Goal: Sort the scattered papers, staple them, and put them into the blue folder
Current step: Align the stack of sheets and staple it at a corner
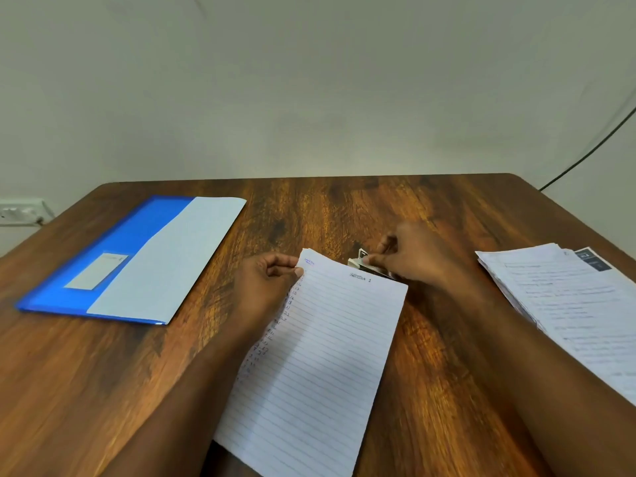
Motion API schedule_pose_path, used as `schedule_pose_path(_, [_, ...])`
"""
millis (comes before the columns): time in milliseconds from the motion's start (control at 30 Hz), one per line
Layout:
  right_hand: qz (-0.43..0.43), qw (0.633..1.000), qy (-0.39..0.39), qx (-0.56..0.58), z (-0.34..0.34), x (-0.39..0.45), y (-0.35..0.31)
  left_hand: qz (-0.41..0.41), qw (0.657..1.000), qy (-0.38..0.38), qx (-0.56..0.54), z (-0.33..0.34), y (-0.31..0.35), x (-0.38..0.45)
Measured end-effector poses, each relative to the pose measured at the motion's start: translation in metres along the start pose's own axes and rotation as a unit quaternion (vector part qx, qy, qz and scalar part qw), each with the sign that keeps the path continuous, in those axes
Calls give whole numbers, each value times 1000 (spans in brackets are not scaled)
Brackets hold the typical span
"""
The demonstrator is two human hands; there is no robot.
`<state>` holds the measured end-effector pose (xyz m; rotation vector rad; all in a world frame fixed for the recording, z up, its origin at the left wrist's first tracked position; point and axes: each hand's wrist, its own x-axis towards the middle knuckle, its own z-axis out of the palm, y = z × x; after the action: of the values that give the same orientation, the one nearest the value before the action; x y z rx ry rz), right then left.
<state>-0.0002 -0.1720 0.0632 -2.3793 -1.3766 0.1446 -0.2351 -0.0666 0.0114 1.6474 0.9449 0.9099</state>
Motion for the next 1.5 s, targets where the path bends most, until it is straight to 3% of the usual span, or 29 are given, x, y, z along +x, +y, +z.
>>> schedule_pose_path(167, [5, 994, 80, 78, -14, -32, 13, 5, 999, 43, -28, 0, 6, -1])
schedule_pose_path(367, [66, 954, -35, 292, 2, -90, 0, -50, 989, 89, -110, 2, 11, 0])
schedule_pose_path(500, [48, 931, -43, 360, 18, -105, 2, -105, 976, 118, -153, 10, 22, -1])
schedule_pose_path(633, [52, 899, -48, 433, 23, -108, 4, -147, 954, 98, -242, 22, 35, -9])
schedule_pose_path(767, [101, 871, -22, 480, 16, -107, 7, -164, 955, 51, -242, 40, 44, -24])
schedule_pose_path(1033, [163, 904, 30, 394, -28, -103, 53, -89, 983, -122, -103, 73, 56, -57])
schedule_pose_path(1267, [185, 938, 68, 285, -67, -116, 120, -111, 958, -240, -110, 127, 69, -64])
schedule_pose_path(1500, [204, 950, 137, 194, -97, -132, 181, -127, 940, -289, -130, 202, 73, -64])
